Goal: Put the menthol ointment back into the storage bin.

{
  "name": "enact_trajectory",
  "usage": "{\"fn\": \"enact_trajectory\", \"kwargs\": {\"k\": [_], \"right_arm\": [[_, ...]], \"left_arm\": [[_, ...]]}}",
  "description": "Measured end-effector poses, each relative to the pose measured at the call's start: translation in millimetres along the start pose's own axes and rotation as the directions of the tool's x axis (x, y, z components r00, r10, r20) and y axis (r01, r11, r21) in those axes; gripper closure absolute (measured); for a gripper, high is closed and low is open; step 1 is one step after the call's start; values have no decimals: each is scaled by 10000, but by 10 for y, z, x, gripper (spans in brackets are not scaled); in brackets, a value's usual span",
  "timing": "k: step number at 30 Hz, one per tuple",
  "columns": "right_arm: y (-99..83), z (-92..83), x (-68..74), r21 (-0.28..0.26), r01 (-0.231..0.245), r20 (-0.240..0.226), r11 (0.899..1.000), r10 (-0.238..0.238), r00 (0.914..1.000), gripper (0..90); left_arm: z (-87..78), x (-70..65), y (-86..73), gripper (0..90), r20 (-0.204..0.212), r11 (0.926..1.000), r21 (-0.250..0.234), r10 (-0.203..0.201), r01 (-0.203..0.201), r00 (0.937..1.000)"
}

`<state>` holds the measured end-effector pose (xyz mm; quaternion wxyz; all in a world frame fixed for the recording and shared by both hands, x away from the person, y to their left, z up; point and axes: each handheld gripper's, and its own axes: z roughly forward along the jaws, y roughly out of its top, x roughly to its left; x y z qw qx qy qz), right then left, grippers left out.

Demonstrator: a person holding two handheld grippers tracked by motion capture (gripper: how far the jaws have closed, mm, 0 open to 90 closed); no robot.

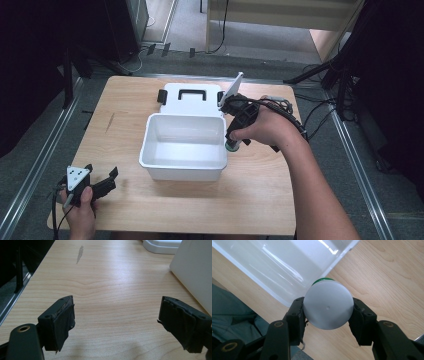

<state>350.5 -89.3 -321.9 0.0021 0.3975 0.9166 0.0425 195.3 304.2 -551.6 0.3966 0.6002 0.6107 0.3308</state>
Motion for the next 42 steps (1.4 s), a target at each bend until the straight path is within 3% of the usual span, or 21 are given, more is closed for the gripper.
{"fn": "enact_trajectory", "kwargs": {"k": [17,25,32,42], "right_arm": [[307,-15,292,-75,636,-107,9979,-637,9979,517],[403,140,357,62,881,-237,9961,-880,9958,516],[430,316,334,167,988,-341,9950,-982,9946,516],[440,551,327,152,1567,-365,9875,-1560,9871,516]], "left_arm": [[-1,1,0,142,12,10000,-5,16,-16,10000],[1,-1,0,141,-3,10000,-4,-2,2,10000],[3,-4,1,141,11,10000,-34,-8,8,10000],[2,-5,2,141,12,10000,-2,3,-3,10000]]}}
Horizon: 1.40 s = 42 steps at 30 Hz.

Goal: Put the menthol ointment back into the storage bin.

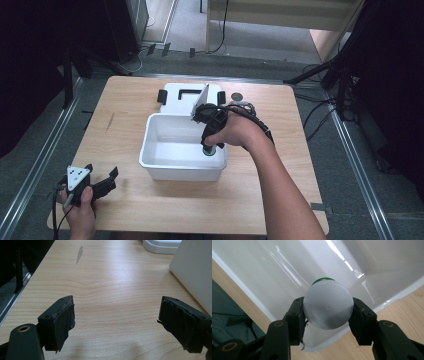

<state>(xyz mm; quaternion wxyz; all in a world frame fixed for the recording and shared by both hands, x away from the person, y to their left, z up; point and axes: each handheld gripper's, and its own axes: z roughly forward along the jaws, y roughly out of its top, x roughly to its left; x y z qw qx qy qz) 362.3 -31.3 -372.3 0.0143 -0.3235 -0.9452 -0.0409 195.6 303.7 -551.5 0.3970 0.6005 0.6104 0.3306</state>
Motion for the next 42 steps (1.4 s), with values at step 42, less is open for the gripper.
{"fn": "enact_trajectory", "kwargs": {"k": [42], "right_arm": [[41,731,88,318,3295,1186,9436,-3309,9362,513]], "left_arm": [[-3,-13,0,143,-61,9999,43,147,-147,9999]]}}
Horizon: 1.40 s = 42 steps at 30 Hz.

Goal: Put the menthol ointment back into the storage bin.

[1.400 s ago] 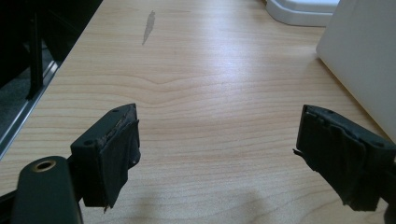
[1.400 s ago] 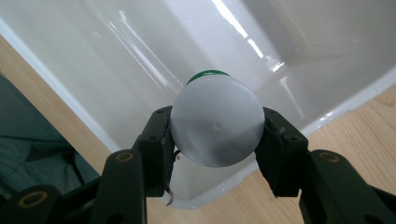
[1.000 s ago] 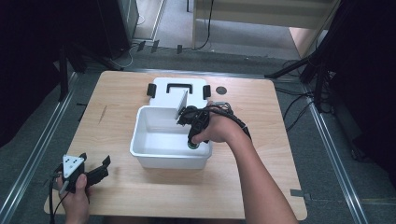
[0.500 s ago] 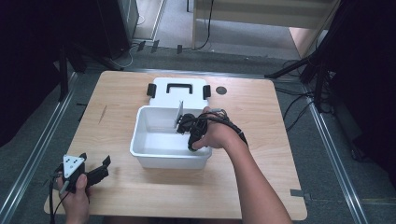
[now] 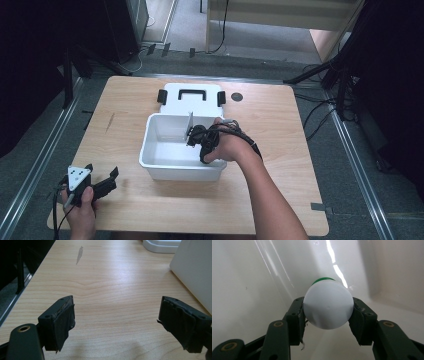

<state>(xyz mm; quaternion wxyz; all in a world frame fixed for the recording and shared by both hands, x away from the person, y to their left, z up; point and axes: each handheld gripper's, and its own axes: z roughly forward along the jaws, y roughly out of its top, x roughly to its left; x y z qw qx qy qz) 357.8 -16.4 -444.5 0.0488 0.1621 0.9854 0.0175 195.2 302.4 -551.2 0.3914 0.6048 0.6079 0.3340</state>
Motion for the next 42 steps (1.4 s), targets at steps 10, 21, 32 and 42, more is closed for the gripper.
{"fn": "enact_trajectory", "kwargs": {"k": [10,21,32,42], "right_arm": [[22,25,36,429,136,344,9990,-150,9993,510],[14,24,48,543,240,284,9982,-256,9993,549],[-26,-109,17,-32,-154,-46,9999,154,9999,490],[-101,-494,-13,-951,-851,-176,9918,838,9963,369]], "left_arm": [[0,-1,0,143,-1,10000,0,-3,3,10000],[3,-4,-1,143,-18,10000,-32,-12,12,10000],[6,-7,-2,143,-32,10000,-54,-14,13,10000],[5,-8,0,143,-50,10000,-31,42,-42,10000]]}}
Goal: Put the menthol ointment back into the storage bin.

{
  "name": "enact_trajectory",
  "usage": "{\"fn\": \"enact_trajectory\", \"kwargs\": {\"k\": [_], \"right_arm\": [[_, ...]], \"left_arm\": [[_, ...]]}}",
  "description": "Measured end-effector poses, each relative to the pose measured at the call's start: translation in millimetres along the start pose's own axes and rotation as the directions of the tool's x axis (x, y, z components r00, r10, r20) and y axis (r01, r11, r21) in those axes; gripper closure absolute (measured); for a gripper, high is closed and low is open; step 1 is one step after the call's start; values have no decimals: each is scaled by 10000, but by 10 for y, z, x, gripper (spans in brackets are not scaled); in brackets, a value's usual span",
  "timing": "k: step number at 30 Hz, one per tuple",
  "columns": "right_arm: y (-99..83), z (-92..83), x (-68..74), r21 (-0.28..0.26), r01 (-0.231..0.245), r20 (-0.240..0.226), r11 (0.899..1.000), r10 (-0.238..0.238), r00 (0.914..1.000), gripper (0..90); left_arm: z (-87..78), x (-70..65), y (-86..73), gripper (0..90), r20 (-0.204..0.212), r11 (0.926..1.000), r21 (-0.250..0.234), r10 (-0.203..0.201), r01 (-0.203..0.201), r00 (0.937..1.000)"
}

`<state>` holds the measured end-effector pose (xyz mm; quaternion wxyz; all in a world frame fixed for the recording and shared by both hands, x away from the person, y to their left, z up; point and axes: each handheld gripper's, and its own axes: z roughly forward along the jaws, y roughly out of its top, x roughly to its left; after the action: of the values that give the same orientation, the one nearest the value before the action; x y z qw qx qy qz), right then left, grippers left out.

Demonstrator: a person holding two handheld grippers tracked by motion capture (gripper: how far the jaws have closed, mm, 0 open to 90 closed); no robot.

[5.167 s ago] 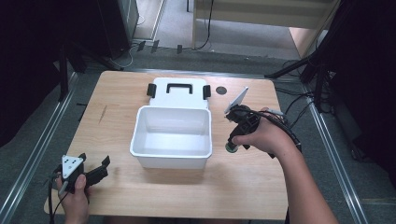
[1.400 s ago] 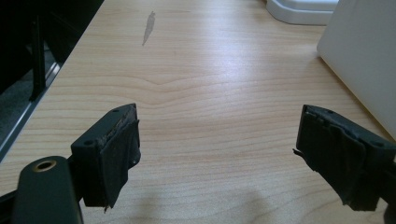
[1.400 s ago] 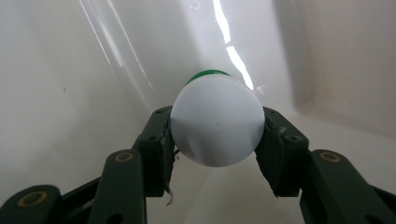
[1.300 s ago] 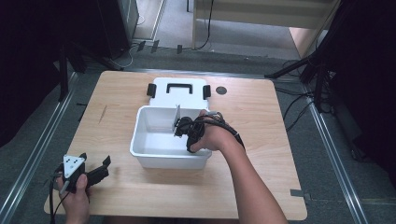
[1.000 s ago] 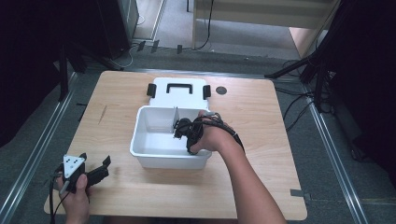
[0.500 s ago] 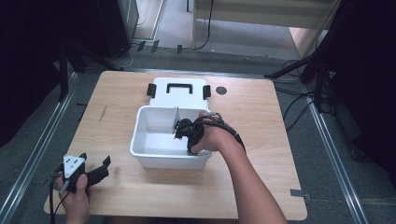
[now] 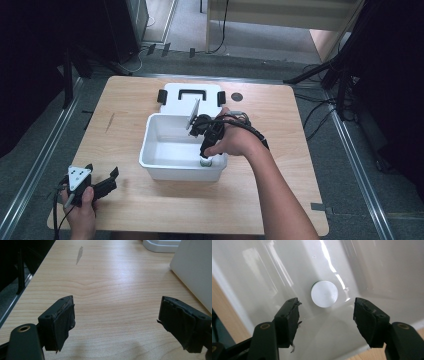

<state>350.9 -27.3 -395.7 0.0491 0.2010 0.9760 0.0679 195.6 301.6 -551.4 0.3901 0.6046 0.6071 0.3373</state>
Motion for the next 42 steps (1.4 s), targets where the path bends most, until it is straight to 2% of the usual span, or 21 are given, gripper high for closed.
{"fn": "enact_trajectory", "kwargs": {"k": [2,5,9,12,16,24,28,31,33,35,37,42], "right_arm": [[-23,-75,-6,-60,-153,-59,9999,153,9999,332],[-73,-190,-15,-181,-224,69,9996,225,9997,266],[-147,-328,-26,-485,-554,177,9973,563,9983,200],[-230,-428,-40,-717,-748,101,9946,757,9971,173],[-346,-507,-75,-661,-943,355,9933,968,9947,149],[-614,-607,-173,-942,-1683,677,9812,1749,9822,132],[-755,-611,-225,-1037,-2151,891,9711,2245,9704,69],[-876,-597,-277,-1102,-2651,878,9579,2751,9574,29],[-946,-582,-297,-1132,-2747,872,9549,2849,9546,13],[-1027,-558,-313,-1154,-2889,864,9504,2993,9502,9],[-1117,-528,-338,-1220,-3150,937,9412,3268,9404,9],[-1323,-441,-381,-1568,-3480,902,9243,3642,9269,9]], "left_arm": [[-1,0,0,143,9,10000,-2,-13,13,10000],[-1,0,0,143,4,10000,7,11,-11,10000],[-1,0,0,143,-4,10000,1,4,-4,10000],[-1,0,0,143,4,10000,0,12,-12,10000],[-1,0,0,143,3,10000,1,7,-7,10000],[0,-3,-1,143,-7,10000,-4,43,-43,10000],[-1,-3,-1,143,-2,10000,-7,47,-47,10000],[-1,-6,-1,143,-1,10000,-18,31,-31,10000],[-1,-6,-1,143,-1,10000,-21,28,-28,10000],[-1,-6,-1,143,-1,10000,-22,23,-23,10000],[0,-7,-2,143,-7,10000,-36,41,-41,10000],[-2,-5,-2,143,-5,10000,-16,74,-74,10000]]}}
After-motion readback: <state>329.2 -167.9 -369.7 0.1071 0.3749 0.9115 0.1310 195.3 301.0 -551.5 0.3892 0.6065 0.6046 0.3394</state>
